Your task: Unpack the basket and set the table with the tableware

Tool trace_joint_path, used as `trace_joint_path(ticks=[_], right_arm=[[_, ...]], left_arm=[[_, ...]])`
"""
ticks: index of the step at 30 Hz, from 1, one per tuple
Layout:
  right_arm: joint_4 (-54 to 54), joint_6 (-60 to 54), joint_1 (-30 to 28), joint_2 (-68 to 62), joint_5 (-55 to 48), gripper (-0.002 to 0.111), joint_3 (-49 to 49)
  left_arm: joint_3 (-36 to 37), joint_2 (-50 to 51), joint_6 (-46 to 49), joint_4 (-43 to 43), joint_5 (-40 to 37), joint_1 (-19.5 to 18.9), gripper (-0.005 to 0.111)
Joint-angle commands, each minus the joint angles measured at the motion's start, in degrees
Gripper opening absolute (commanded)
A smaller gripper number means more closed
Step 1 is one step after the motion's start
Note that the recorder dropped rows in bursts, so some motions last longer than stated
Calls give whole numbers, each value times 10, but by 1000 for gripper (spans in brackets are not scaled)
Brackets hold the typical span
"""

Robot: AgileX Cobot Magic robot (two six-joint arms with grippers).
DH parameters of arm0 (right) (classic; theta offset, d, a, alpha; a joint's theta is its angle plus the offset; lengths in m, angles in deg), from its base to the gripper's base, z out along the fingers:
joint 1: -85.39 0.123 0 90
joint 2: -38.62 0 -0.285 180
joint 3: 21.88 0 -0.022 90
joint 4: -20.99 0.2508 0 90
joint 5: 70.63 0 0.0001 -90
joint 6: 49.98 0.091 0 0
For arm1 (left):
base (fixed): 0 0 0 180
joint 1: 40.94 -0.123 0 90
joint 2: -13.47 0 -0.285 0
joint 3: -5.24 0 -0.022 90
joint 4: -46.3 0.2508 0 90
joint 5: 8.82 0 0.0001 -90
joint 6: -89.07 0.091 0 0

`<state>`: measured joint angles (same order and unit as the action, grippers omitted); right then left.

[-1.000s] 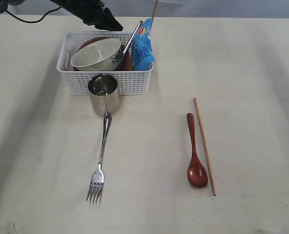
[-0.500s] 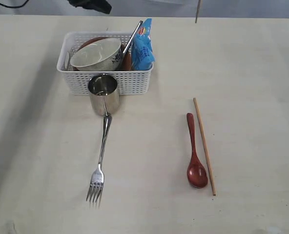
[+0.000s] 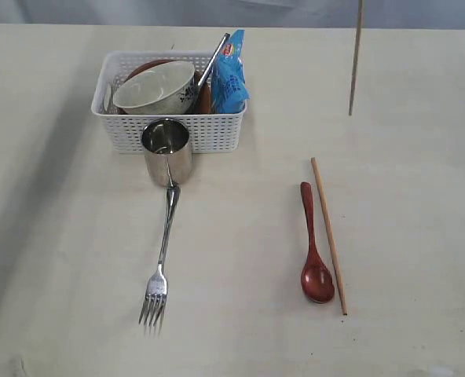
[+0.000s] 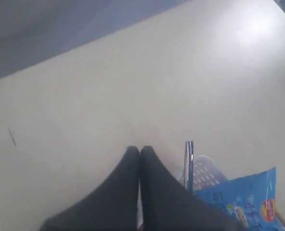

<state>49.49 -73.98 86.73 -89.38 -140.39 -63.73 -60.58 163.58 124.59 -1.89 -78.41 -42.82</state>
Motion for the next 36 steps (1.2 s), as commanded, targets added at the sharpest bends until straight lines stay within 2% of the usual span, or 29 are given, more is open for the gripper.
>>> trace_joint_path(ticks=[1,5,9,15,19,24,27,31,36], right_arm=[[-29,17,1,102,-2,-1,172],[-37,36,11,183,-2,-1,356],[-49,51,58,225,112,-1,528],[-136,151,107,222,198,-1,584],[-133,175,121,222,217,-1,585],[-134,228,126,222,253,-1,585],[-134,234,128,222,261,-1,585],[-136,234,128,222,274,-1,600],[-140,232,128,222,309,-1,636]], left_arm=[[-3,-11,-30,1,-4,46,0],[-3,-15,-48,64,-4,100,0],[-3,-26,-79,74,-4,109,0],[38,-58,-76,74,-4,111,0],[87,-91,-55,74,-4,111,0],[188,-154,-22,71,-4,111,0],[275,-201,11,59,34,111,0],[411,-279,67,35,125,111,0],[590,-378,183,-51,275,111,0]])
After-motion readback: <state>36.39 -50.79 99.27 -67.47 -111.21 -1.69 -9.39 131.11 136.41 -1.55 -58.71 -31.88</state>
